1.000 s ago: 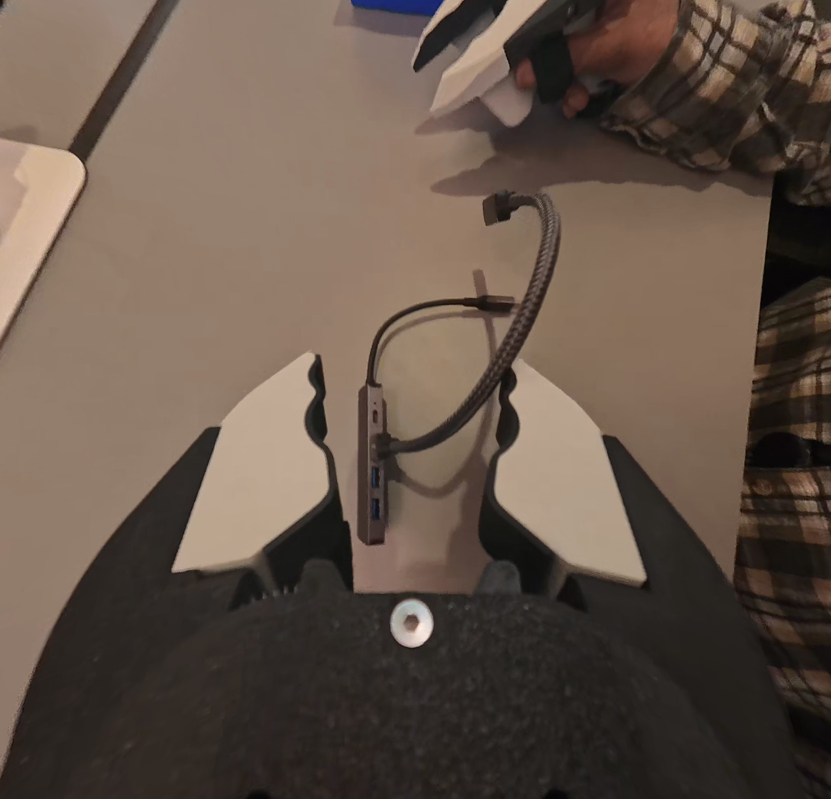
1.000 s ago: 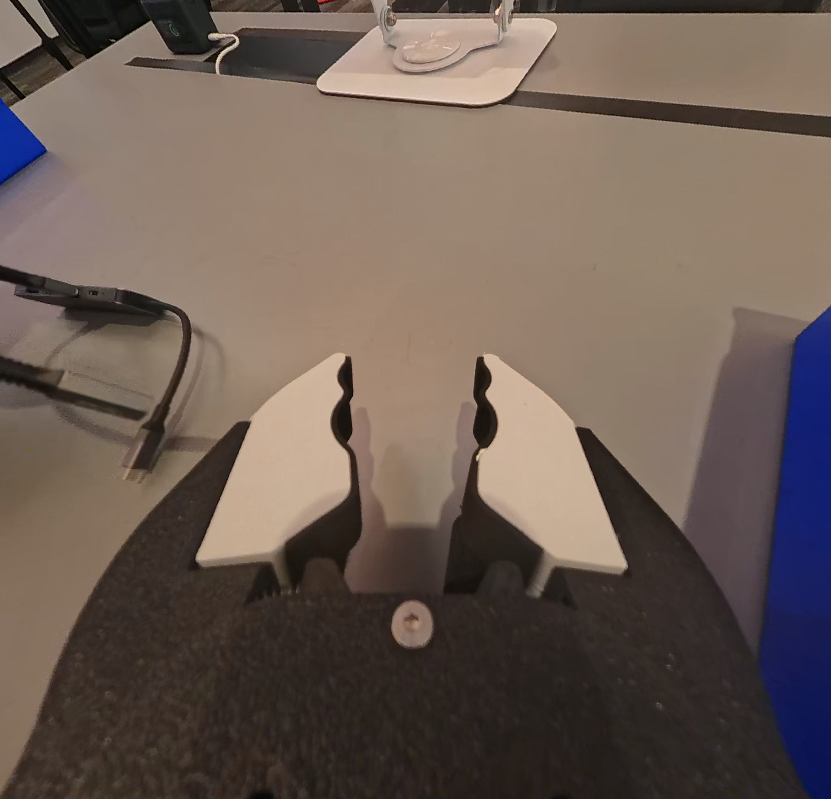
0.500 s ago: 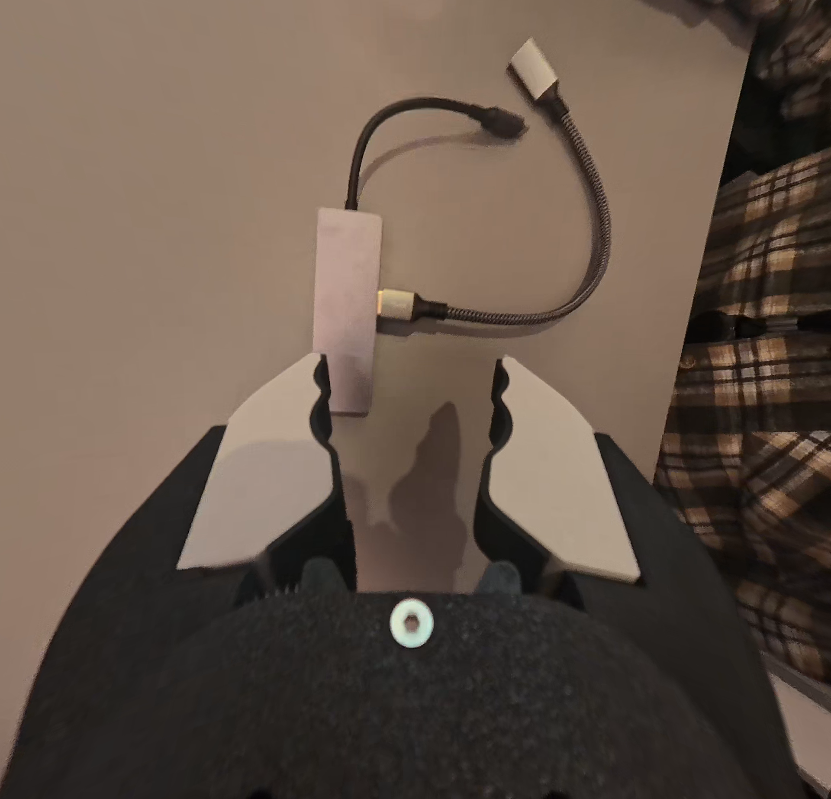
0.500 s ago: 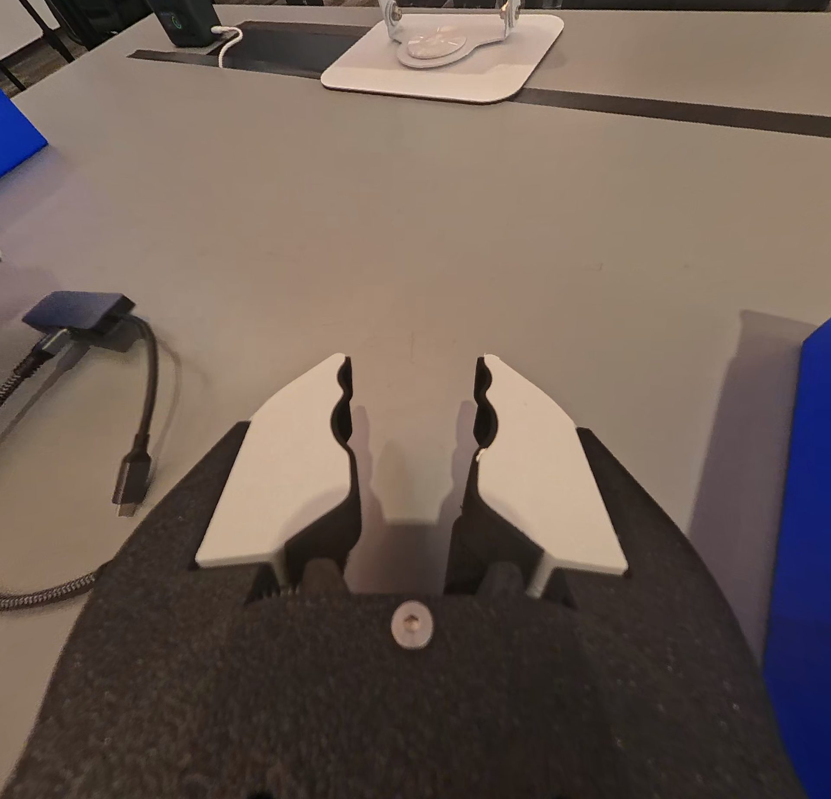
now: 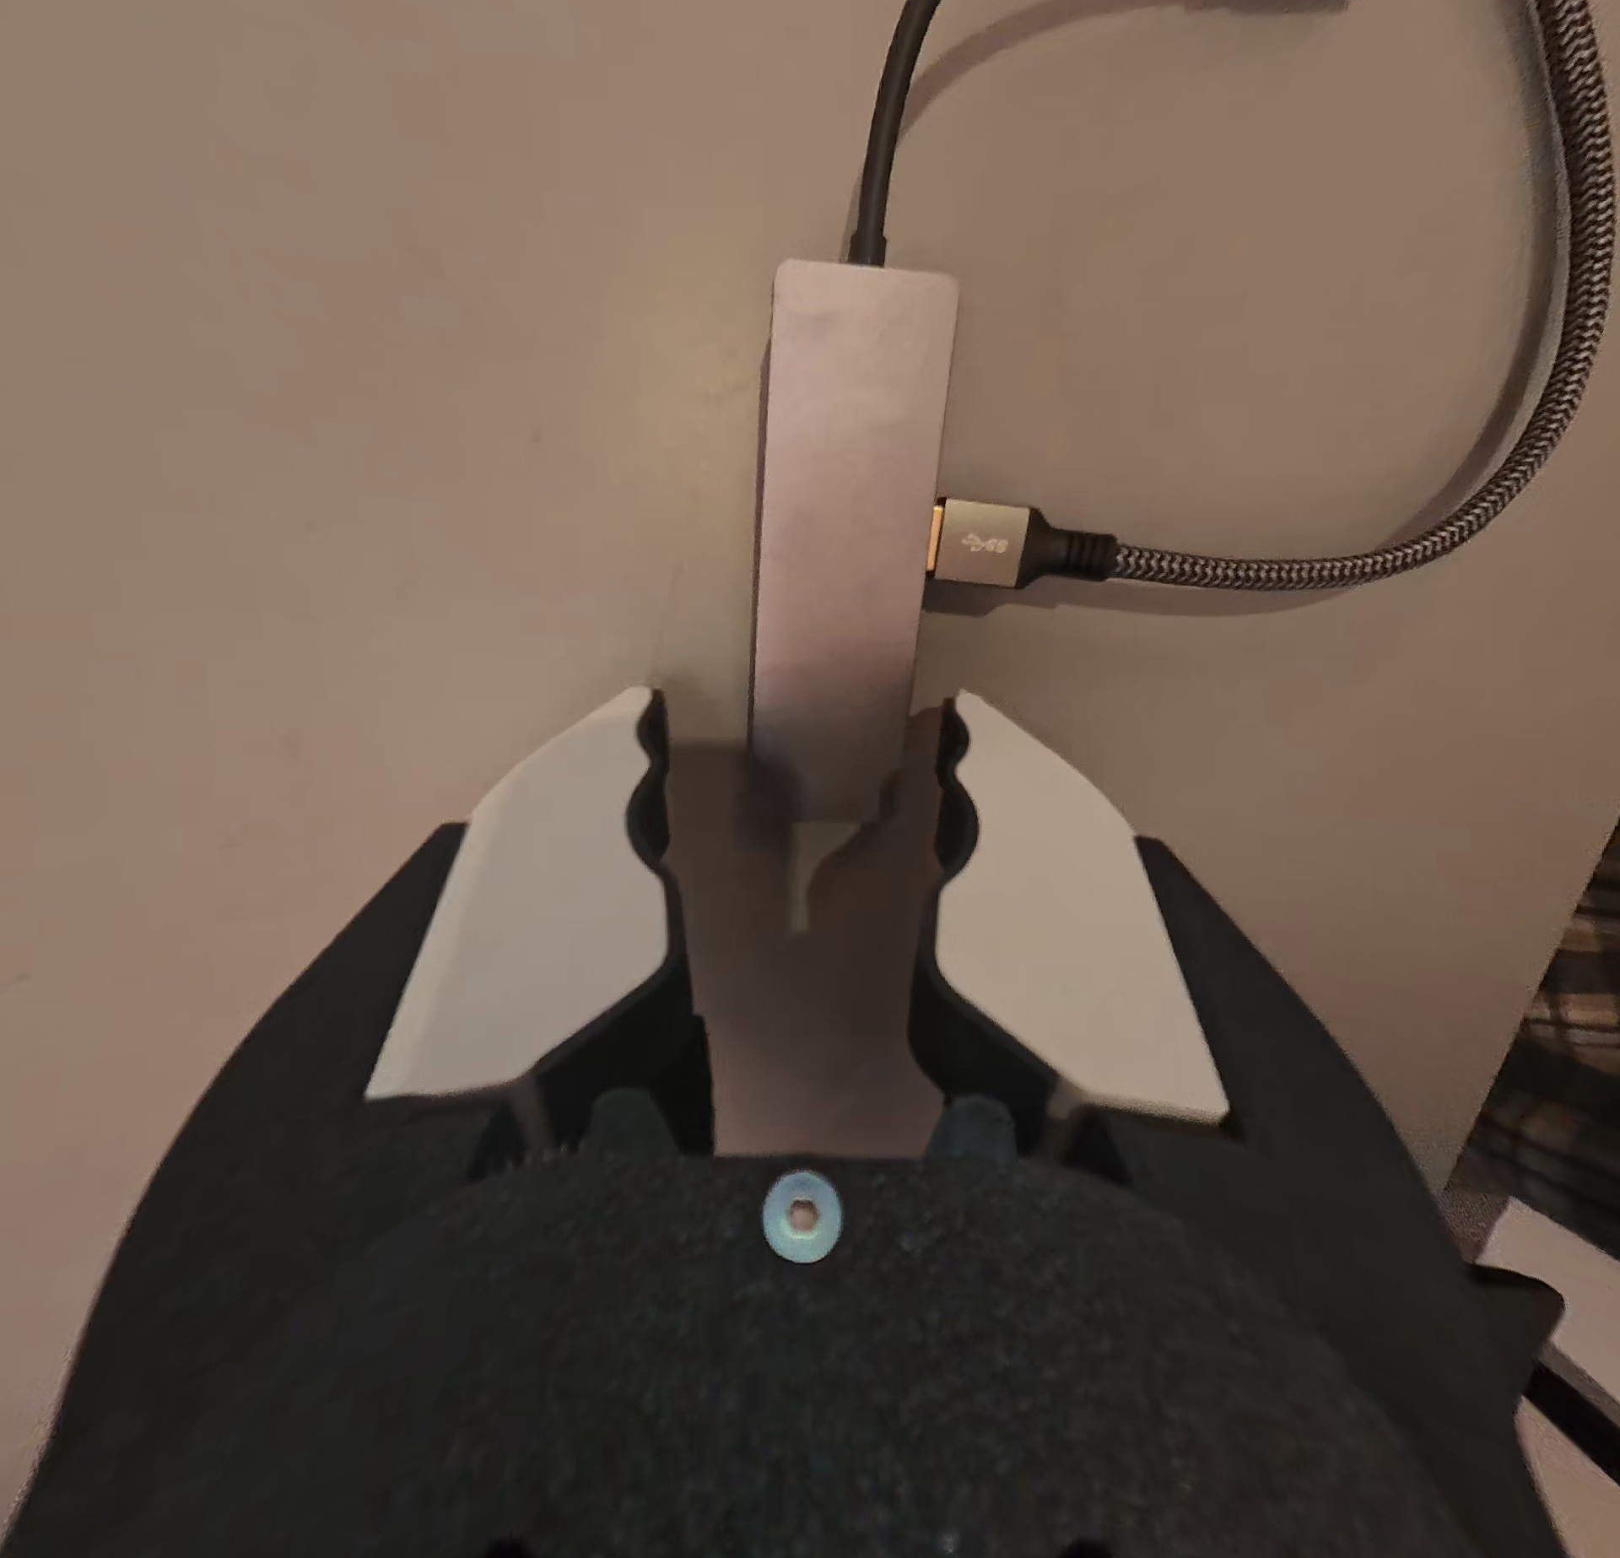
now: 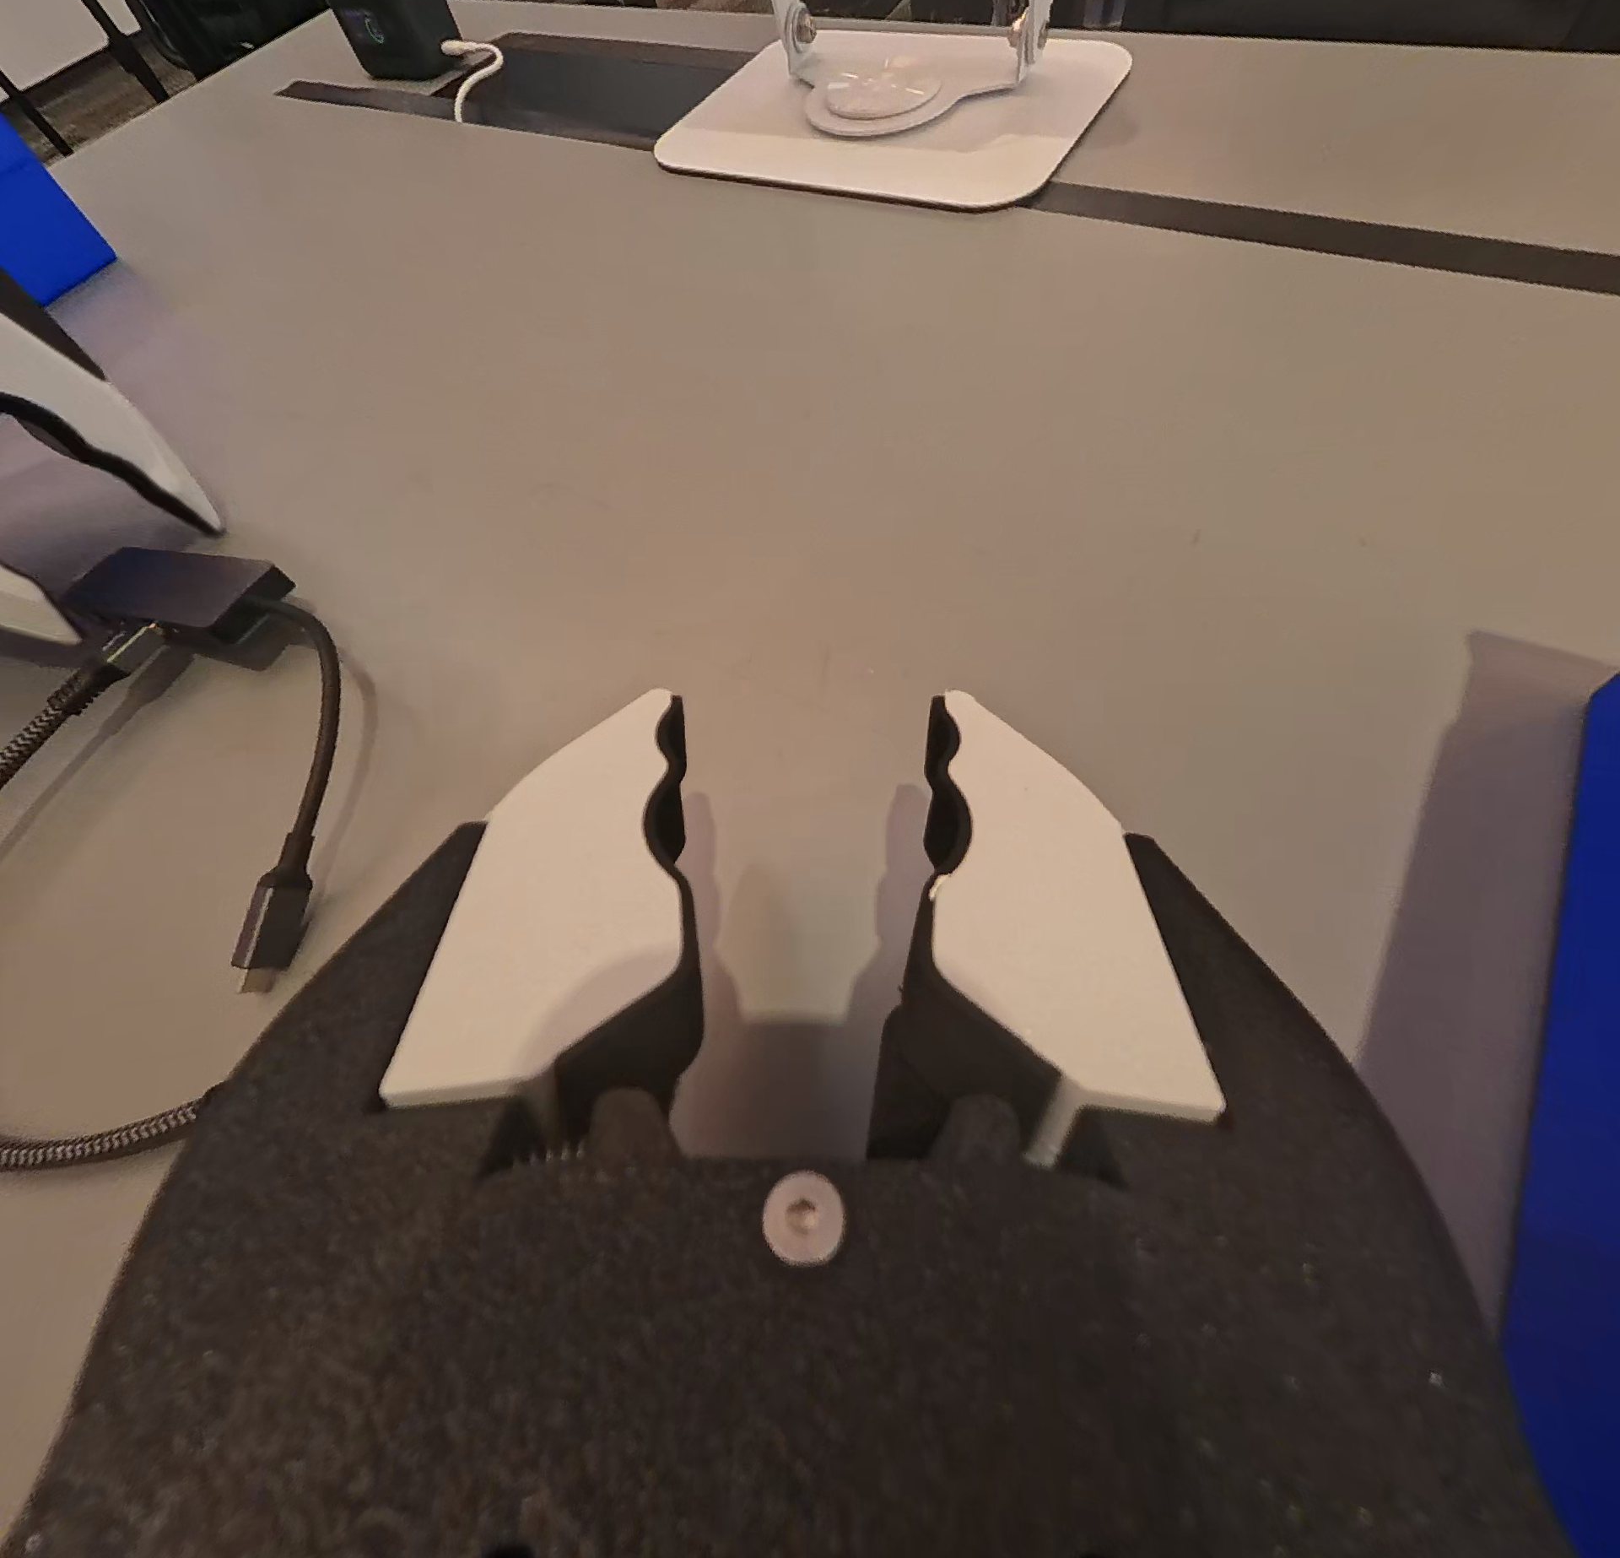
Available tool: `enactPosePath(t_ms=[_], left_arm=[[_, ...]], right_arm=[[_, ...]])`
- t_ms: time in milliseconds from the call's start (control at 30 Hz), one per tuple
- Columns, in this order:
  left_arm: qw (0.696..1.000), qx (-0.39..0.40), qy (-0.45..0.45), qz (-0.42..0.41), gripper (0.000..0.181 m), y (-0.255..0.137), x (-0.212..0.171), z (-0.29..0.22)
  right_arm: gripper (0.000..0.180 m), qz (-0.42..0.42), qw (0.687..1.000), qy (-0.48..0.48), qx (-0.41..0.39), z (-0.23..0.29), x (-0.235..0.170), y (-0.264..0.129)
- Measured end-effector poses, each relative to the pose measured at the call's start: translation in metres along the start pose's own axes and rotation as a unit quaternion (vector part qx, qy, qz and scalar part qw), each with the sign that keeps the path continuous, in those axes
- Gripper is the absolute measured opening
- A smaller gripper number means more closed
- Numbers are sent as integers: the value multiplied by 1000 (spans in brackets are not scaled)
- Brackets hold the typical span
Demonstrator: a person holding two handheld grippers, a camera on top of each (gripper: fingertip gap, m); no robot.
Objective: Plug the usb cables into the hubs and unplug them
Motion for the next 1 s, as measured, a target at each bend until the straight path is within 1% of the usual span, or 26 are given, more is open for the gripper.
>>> enactPosePath(t_ms=[133, 233, 333, 433, 567, 667, 767, 833, 933, 1000], left_arm=[[1000, 16, 16, -10, 35, 4, 4, -5], [999, 36, 9, -20, 33, 7, 7, -10], [997, 57, -29, -33, 33, 9, 8, -15], [991, 69, -80, -85, 33, 8, 2, -12], [967, 102, -143, -187, 33, -11, -5, -9], [945, 143, -163, -247, 33, -29, -4, -16], [927, 171, -167, -287, 33, -39, 1, -26], [920, 183, -169, -304, 32, -40, 2, -31], [903, 199, -173, -338, 32, -46, -3, -37], [897, 208, -166, -353, 32, -50, -5, -43]], right_arm=[[52, -4, 1000, -1, 2, 2, 0, 0], [51, -10, 1000, -3, 7, 6, 1, 2], [51, -20, 999, 4, 28, 16, 5, 2], [51, -45, 993, 28, 104, 43, 18, -6], [51, -21, 980, 59, 190, 82, 40, -7], [52, -3, 963, 99, 252, 101, 62, 1], [56, 17, 937, 159, 311, 114, 76, 22], [58, 42, 915, 207, 344, 116, 78, 42], [57, 64, 867, 297, 395, 114, 71, 65], [56, 74, 852, 324, 405, 114, 66, 74]])
Point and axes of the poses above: each gripper's, where its closed fingertips meet, y out along the fingers, x out of its top, z = x × y across the jaws, the point moved 10 cm from there along -y, back along the fingers, and after that the axes turned 8 degrees about z, right-handed, at the moved point
